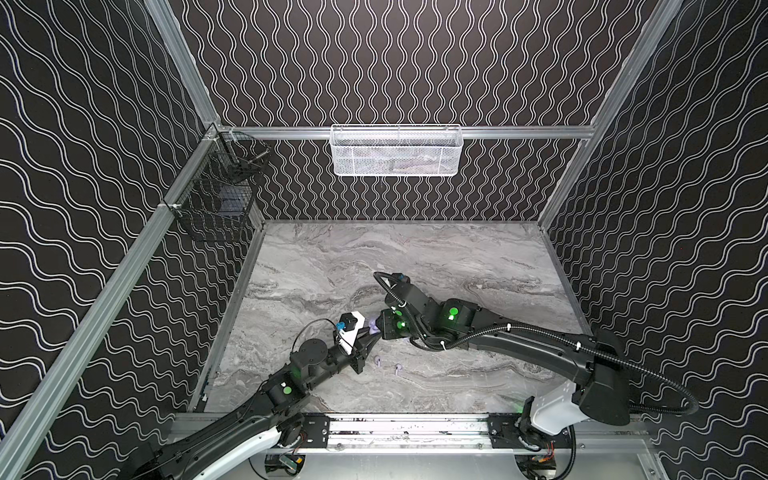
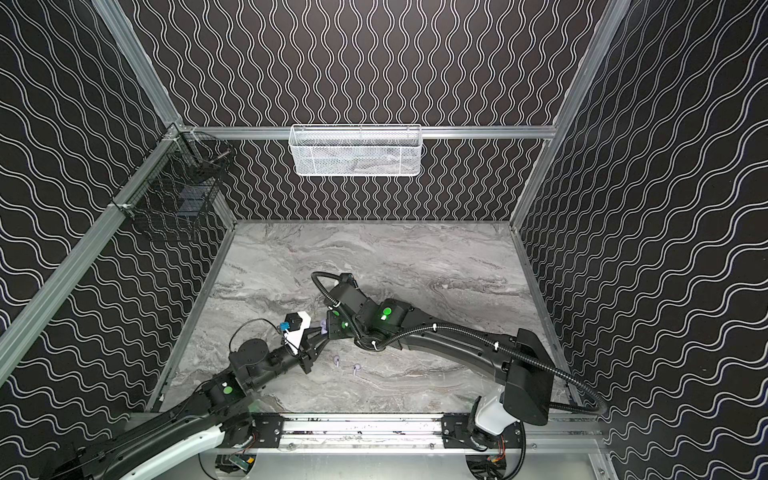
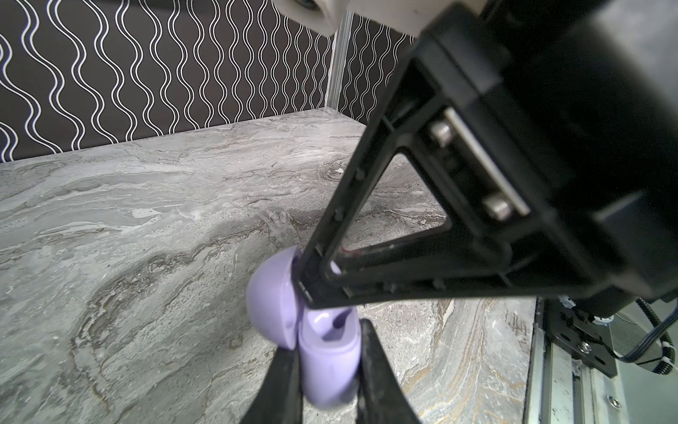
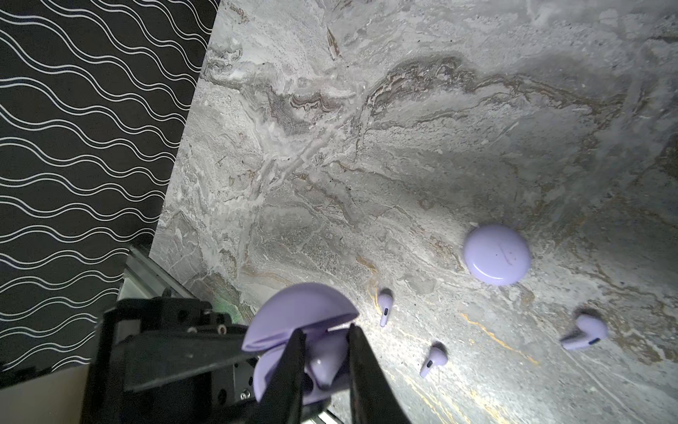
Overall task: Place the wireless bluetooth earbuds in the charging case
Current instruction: 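Lower the earbud into the open case with the right gripper, then open the right gripper to release the earbud and draw back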
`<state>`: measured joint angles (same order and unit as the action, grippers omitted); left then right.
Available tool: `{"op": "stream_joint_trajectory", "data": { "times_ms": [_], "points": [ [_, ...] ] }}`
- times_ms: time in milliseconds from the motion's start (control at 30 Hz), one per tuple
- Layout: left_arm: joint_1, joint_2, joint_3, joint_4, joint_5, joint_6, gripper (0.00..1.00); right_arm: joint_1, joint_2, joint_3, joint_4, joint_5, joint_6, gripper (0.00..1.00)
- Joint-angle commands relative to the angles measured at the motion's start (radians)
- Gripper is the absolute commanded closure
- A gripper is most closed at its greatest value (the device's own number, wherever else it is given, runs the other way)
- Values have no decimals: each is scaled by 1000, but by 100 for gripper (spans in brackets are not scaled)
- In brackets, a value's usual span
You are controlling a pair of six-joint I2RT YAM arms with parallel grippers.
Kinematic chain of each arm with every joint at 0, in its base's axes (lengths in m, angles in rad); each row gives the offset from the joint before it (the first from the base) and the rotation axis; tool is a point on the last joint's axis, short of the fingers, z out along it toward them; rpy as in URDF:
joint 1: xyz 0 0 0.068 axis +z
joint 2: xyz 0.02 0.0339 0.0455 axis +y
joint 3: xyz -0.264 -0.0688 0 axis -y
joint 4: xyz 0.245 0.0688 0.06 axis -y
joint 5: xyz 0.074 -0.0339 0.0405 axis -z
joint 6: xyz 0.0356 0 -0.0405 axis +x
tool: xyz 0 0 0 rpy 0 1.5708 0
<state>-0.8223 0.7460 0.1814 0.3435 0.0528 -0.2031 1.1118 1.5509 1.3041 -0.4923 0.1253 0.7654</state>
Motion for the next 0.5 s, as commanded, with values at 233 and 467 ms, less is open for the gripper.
{"op": "stream_joint_trajectory", "data": {
  "times_ms": [233, 467],
  "points": [
    [-1, -4, 4, 42, 2, 15, 100, 0, -28, 1, -19, 29, -5, 71],
    [-1, -8, 4, 40, 2, 14, 100, 0, -50, -1, -36, 49, -3, 69]
  ]
}}
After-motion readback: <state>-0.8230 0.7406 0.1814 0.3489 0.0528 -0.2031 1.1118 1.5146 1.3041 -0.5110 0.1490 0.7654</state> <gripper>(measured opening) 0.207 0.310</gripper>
